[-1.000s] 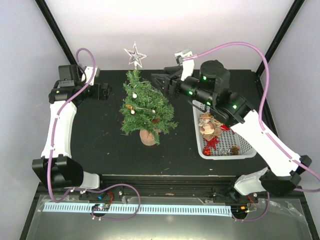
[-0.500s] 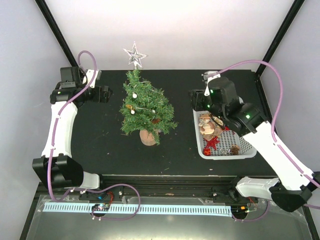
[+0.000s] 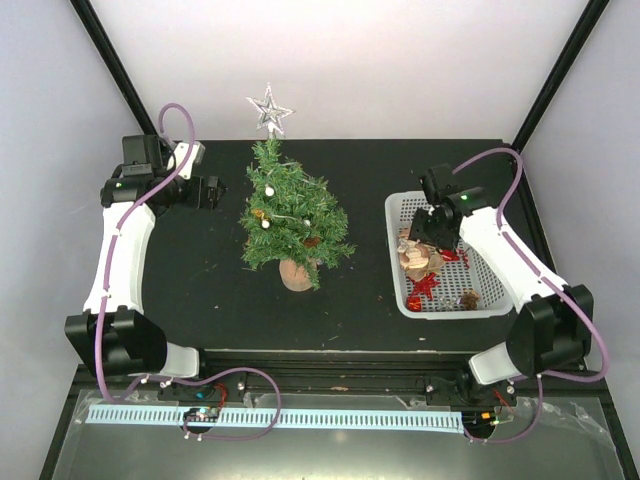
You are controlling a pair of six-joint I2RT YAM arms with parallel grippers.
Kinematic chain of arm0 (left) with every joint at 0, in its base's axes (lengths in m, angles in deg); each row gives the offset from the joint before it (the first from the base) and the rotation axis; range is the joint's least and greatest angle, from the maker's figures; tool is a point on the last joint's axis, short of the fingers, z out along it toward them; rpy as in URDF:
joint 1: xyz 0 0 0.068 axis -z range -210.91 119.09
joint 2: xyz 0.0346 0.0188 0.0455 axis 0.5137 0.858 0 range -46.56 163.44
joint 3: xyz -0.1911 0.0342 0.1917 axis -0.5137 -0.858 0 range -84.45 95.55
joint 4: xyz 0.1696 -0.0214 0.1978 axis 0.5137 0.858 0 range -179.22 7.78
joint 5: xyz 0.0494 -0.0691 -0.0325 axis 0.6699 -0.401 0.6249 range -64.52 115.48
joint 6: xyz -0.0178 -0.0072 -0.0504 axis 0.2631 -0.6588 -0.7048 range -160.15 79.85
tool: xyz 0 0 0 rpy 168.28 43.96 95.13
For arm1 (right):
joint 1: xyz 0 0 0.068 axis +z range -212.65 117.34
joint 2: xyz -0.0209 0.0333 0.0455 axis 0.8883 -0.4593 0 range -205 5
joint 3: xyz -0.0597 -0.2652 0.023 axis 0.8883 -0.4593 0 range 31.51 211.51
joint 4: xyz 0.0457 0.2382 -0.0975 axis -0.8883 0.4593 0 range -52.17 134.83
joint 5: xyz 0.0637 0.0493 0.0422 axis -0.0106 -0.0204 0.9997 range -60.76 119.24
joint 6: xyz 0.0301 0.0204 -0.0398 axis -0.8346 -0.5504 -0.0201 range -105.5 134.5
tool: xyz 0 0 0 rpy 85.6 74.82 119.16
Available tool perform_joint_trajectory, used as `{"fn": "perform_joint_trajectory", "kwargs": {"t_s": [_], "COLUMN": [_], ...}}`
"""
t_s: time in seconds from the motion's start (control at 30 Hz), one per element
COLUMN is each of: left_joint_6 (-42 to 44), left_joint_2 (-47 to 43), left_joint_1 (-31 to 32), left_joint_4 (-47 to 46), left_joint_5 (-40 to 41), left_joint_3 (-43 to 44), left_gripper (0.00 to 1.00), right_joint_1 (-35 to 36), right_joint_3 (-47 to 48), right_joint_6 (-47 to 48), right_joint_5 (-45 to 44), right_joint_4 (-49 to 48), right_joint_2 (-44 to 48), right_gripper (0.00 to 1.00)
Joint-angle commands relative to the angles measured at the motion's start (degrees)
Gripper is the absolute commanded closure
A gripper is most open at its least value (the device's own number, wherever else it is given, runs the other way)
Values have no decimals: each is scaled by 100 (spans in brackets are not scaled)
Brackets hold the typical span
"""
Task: Decorate the small christmas tree
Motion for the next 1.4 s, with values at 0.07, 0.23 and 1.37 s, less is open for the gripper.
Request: {"fn": "perform_joint_trajectory", "kwargs": {"t_s": [0.07,0.23,1.37], "left_joint_6": [74,65,82], "left_joint_2": [141,214,246], "left_joint_1": [27,23,24], "left_joint_4": [215,248,186], "left_joint_5": [5,0,110], "left_joint_3": [61,86,-8], "left_gripper": [1,1,1], "right_joint_1": [-227,-300,-549], "right_joint_3": [-448,-683,-788], "right_joint_6": [-220,-243,86], "right_joint_5": [676,981,1328], "right_joint_4": [-573,-1057,-2030], "right_joint_2": [-379,-795,-1763], "right_gripper": [48,51,63]}}
